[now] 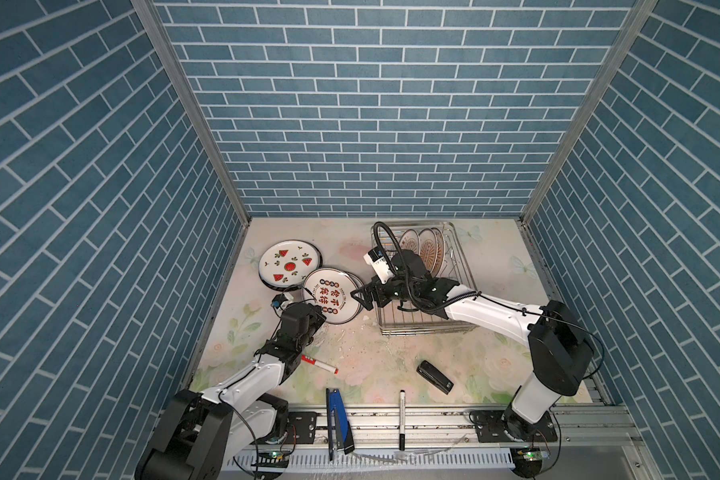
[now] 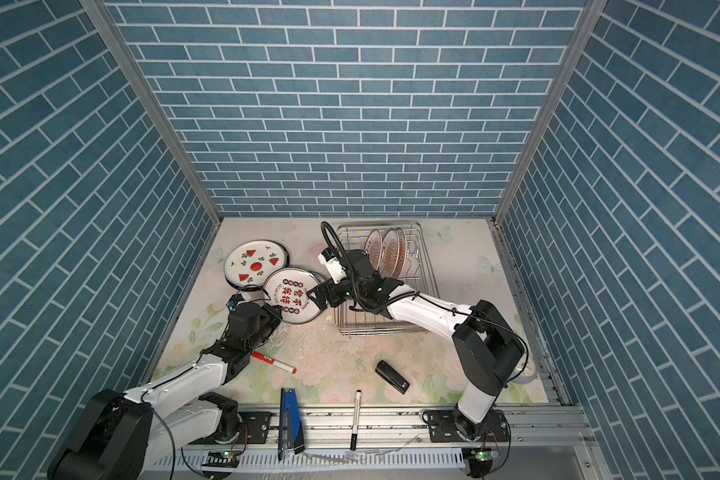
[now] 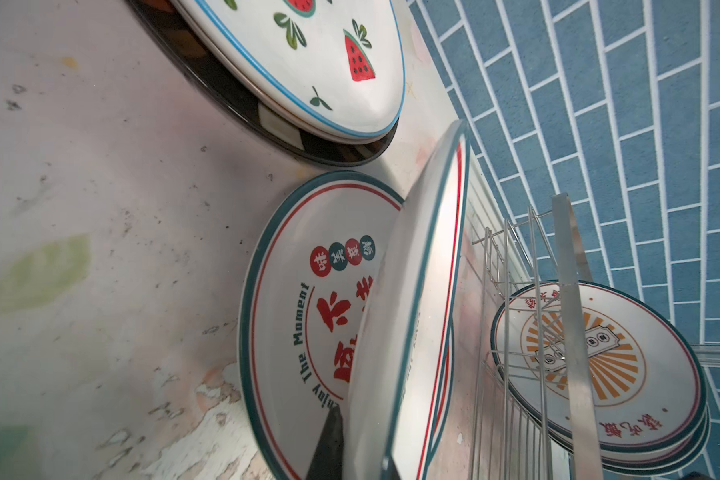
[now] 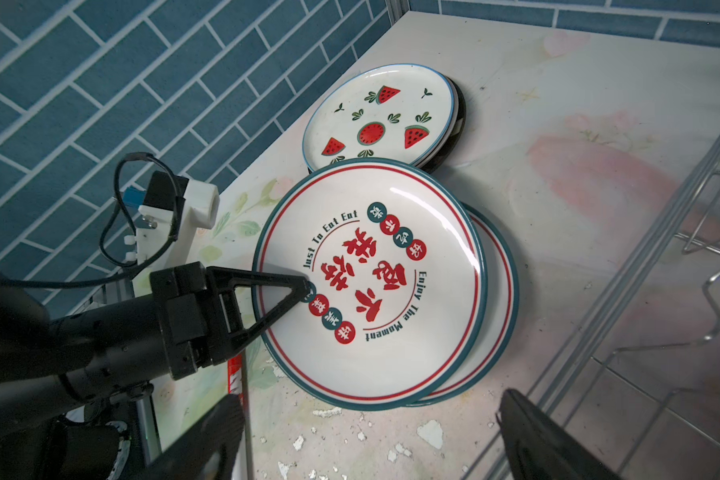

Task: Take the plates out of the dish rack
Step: 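Lower the plate flat onto the red-lettered plate and open the left gripper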

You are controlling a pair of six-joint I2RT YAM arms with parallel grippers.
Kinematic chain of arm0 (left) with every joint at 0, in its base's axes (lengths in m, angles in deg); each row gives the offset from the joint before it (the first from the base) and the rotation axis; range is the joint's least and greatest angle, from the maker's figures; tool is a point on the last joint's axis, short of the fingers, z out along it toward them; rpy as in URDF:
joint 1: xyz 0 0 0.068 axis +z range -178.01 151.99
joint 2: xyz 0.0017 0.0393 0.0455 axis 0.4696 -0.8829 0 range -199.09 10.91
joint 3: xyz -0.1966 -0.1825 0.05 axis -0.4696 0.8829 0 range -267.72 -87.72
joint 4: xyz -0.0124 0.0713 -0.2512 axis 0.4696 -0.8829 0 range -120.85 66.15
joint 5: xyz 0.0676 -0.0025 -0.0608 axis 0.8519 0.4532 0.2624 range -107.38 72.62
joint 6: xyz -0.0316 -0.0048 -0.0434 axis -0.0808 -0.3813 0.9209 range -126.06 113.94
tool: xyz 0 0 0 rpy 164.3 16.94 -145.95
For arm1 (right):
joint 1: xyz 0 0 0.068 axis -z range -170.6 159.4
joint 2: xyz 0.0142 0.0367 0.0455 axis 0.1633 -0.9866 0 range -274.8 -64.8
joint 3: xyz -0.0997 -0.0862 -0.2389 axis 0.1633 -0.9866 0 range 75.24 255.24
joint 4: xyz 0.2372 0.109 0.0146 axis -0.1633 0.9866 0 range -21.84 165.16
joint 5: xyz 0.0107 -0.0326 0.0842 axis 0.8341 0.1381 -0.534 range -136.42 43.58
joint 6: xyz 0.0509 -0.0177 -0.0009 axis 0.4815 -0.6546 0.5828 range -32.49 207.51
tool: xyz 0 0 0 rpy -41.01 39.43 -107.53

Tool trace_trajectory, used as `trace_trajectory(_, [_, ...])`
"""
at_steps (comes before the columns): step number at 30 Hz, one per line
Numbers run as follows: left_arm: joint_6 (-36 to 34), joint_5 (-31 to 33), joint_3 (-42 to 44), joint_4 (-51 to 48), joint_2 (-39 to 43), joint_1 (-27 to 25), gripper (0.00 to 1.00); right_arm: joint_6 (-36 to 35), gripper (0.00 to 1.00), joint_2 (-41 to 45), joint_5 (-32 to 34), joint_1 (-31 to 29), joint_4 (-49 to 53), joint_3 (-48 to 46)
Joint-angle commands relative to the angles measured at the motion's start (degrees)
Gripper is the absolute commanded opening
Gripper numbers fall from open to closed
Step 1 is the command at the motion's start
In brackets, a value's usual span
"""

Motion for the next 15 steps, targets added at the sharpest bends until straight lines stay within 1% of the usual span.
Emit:
trace_trajectory(1, [0.0,-1.8,-1.9,3.5,-1.5,0.3,0.0,-2.9,0.96,-1.4,1.7,-0.7,1.0,3.4])
trace_trajectory(3, [0.0,-2.2,-2.2,3.4,-2.3,0.4,0.01,-3.0,0.96,-1.6,1.7,-0.8,1.3,3.7])
trace_trajectory(4, [0.0,-2.1,-2.2,3.3,-2.7,0.4,0.04,-3.1,0.96,-1.6,1.8,-0.9,1.4,3.7])
trace_trajectory(7, [3.2,-1.3,-0.6,4.2,-2.6,0.4,0.12,-3.4,0.96,-1.0,1.9,-0.9,0.3,2.7])
trace_trajectory(9, [4.1,-0.8,0.2,4.6,-2.4,0.4,0.15,-3.5,0.96,-0.6,2.0,-1.0,0.0,2.4])
trace_trajectory(15, [3.6,-1.9,-0.5,3.9,-2.8,0.4,0.2,-3.5,0.96,-0.3,1.9,-1.1,-0.5,2.1])
